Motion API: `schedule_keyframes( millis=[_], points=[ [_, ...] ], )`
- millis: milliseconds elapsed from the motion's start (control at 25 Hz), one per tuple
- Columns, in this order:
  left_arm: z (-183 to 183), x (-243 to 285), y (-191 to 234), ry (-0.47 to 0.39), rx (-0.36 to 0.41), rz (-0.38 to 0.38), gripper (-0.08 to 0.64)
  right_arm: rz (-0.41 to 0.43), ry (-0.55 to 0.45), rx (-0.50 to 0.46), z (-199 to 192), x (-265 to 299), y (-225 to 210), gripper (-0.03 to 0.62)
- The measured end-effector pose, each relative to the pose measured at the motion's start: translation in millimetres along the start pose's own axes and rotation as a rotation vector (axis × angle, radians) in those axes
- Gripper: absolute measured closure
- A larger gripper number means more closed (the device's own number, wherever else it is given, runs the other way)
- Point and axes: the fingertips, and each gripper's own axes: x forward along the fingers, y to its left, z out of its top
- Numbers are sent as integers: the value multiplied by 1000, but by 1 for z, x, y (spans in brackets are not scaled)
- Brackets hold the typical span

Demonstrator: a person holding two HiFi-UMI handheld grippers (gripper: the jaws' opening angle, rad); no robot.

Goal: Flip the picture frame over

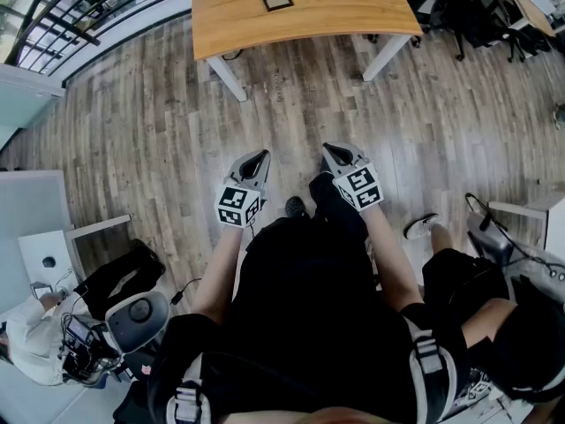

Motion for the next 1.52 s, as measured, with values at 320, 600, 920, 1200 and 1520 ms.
schedule_keyframes(
  millis=[320,600,920,1200,1520],
  points=[
    [9,34,0,11,-3,-12,537,-3,3,19,1,4,-30,586],
    [22,69,5,26,5,-8,537,9,0,36,8,16,-65,584],
    [45,121,10,38,17,15,537,18,-6,45,18,29,-124,584],
    [65,163,16,31,4,62,537,58,13,30,26,42,-174,585],
    [71,201,22,33,-34,140,537,130,17,-20,39,63,-221,586]
  ],
)
